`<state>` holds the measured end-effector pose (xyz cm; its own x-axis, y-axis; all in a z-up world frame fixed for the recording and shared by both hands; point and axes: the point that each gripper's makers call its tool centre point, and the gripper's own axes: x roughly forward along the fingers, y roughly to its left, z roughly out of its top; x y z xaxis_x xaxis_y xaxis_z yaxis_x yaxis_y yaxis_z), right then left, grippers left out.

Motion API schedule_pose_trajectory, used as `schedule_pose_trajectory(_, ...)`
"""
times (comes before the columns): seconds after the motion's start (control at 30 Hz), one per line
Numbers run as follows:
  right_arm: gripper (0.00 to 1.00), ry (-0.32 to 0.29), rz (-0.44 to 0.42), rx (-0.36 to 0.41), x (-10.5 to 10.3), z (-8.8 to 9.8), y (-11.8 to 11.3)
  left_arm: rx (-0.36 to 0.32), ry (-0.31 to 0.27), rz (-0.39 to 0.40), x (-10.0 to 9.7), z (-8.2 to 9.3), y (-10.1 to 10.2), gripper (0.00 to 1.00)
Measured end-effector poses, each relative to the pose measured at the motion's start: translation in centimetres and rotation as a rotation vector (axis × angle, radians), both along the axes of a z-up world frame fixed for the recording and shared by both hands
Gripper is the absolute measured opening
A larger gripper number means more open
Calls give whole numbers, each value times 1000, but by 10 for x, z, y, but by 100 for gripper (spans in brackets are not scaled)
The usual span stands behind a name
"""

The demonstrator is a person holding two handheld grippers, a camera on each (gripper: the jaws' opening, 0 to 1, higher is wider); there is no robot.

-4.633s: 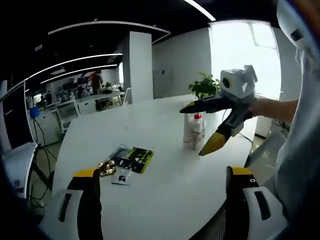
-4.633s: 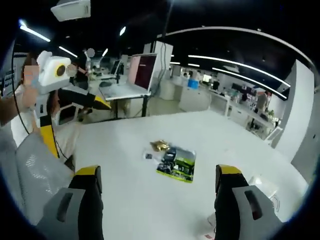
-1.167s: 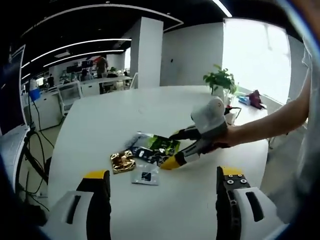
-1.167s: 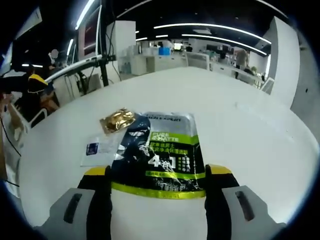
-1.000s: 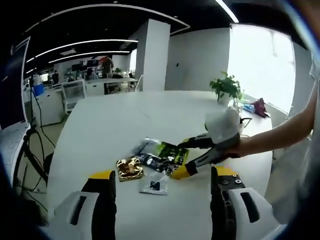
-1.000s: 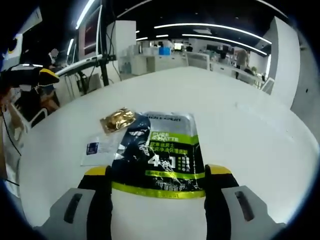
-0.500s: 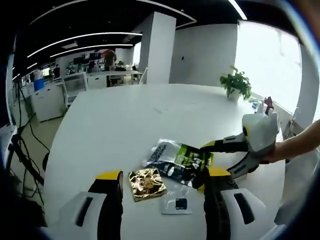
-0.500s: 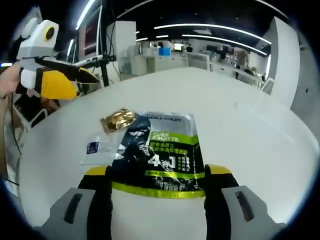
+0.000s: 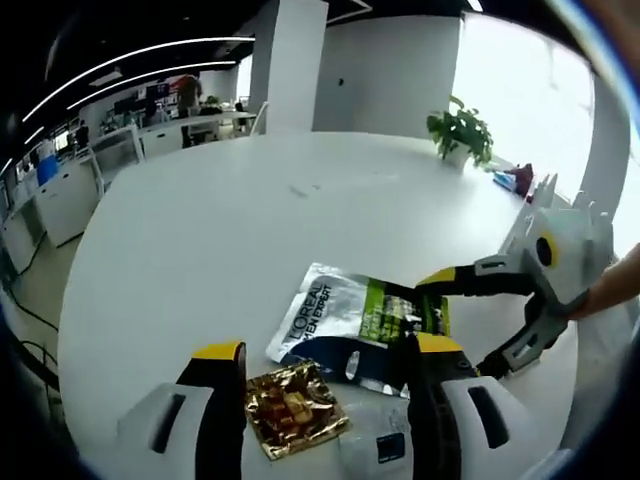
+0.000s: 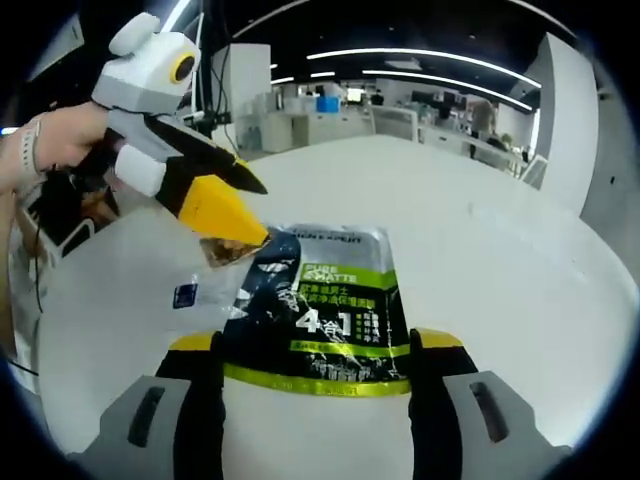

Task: Arrange the skincare products in the storage area until every visible bottle or jar stands upright without overlapping.

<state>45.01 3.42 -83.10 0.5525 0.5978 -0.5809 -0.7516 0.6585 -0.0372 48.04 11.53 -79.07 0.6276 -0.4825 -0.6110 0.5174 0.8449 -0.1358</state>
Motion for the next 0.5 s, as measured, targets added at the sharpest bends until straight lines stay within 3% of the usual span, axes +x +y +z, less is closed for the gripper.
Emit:
schedule_pose_trajectory(0.2, 75, 1, 0, 0, 0, 0, 0, 63, 17, -60, 13, -18, -2, 64)
schedule_pose_trajectory(0.5, 75, 1, -4, 0, -1, -1, 0, 105, 28, -138, 18, -21, -19, 64)
